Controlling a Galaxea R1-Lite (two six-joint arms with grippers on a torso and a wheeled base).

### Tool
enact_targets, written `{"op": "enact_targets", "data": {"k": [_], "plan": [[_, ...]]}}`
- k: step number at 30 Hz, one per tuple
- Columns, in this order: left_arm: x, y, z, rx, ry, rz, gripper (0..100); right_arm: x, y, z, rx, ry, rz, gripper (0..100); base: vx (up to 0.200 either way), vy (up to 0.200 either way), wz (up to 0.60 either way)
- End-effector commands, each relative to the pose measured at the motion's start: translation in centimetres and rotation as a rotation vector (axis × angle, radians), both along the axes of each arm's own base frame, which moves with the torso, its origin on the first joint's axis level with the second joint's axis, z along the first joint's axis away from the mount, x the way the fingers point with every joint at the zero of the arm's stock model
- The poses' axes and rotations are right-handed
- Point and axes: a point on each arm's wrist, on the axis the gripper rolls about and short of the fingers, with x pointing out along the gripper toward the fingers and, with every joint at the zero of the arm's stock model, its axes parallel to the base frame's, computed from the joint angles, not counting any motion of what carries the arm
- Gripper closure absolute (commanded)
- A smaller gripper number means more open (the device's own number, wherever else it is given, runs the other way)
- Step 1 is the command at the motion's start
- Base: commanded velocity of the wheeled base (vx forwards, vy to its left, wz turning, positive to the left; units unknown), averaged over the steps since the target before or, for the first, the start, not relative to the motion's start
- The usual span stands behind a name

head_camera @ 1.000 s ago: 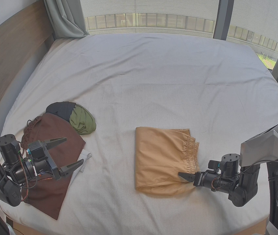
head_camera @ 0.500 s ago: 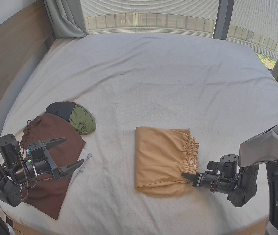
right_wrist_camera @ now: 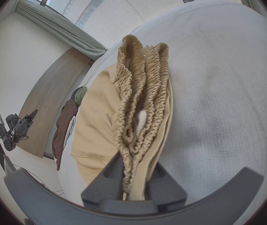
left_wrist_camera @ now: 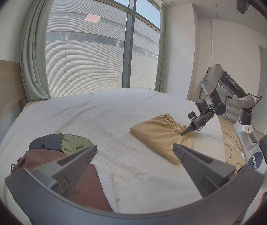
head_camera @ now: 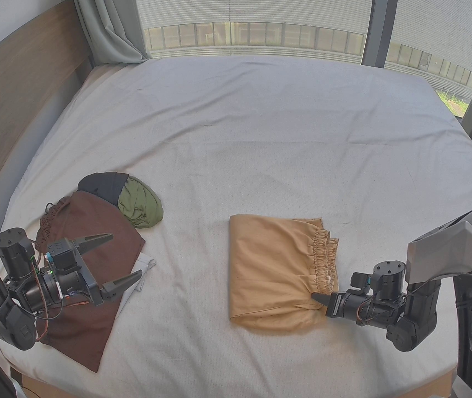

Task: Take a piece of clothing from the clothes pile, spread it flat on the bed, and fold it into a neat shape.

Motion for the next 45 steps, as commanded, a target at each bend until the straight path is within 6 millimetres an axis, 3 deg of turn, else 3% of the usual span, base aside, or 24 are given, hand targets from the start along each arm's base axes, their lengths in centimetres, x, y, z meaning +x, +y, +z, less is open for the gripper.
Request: {"op": "enact_targets", "data": {"k": [1, 10, 21, 45], "plan": [[0.0, 0.0, -0.1, 0.001, 0.005, 0.002, 0, 0.0, 0.4, 1.4, 0.017, -0.044, 0.013, 100, 0.000, 0.000, 0.00], [0.0, 0.0, -0.1, 0.000, 0.004, 0.002, 0, -0.7, 1.4, 5.1, 0.060, -0.138, 0.052, 100, 0.000, 0.000, 0.00], [-0.1, 0.0, -0.1, 0.001, 0.008, 0.002, 0, -1.6, 2.6, 8.3, 0.102, -0.230, 0.098, 100, 0.000, 0.000, 0.00], [-0.3, 0.0, 0.0, 0.000, 0.006, 0.000, 0, -0.9, 3.0, 12.0, 0.186, -0.345, 0.090, 100, 0.000, 0.000, 0.00]]}}
